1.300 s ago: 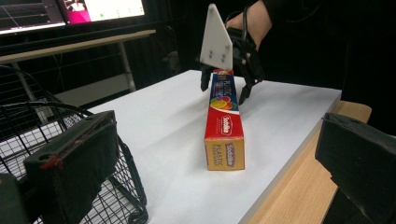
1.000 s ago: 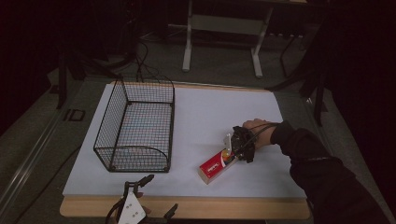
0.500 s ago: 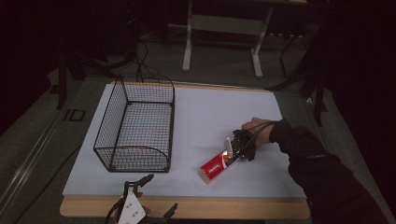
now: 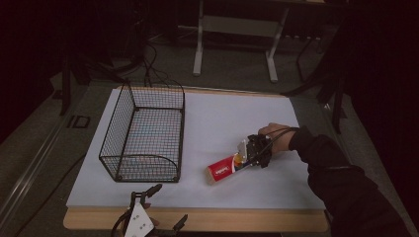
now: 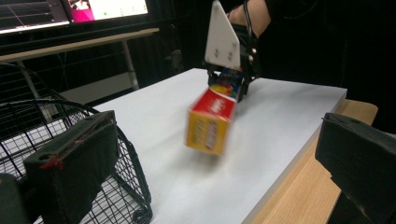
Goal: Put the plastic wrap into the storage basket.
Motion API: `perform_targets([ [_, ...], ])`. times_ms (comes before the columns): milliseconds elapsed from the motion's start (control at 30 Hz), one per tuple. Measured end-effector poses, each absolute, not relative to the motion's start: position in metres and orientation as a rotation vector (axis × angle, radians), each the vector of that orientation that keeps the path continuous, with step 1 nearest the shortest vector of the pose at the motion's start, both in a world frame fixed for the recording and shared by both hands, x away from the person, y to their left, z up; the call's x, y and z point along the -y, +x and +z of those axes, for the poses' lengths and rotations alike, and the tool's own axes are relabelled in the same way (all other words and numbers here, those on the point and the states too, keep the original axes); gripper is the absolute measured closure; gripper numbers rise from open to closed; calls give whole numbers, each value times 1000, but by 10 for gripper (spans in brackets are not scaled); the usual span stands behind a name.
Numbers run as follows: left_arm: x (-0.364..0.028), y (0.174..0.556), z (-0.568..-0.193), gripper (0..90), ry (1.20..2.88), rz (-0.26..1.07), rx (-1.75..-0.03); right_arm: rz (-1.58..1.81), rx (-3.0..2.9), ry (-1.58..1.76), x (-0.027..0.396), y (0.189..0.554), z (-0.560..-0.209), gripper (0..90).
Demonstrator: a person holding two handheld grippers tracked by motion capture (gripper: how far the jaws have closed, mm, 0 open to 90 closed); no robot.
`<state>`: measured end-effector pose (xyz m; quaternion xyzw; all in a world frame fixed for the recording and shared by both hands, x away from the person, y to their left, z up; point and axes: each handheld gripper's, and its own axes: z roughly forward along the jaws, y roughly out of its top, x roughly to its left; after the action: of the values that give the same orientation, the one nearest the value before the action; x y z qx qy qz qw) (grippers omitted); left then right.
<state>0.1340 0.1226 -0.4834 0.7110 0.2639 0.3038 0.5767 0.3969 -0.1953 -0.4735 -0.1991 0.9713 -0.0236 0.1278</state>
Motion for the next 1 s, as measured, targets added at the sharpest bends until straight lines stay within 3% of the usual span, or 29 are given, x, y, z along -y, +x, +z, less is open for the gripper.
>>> perform_targets([
  [1000,-122,133,-483,1,1662,709,-608,701,-2832,343,171,414,-393,389],
])
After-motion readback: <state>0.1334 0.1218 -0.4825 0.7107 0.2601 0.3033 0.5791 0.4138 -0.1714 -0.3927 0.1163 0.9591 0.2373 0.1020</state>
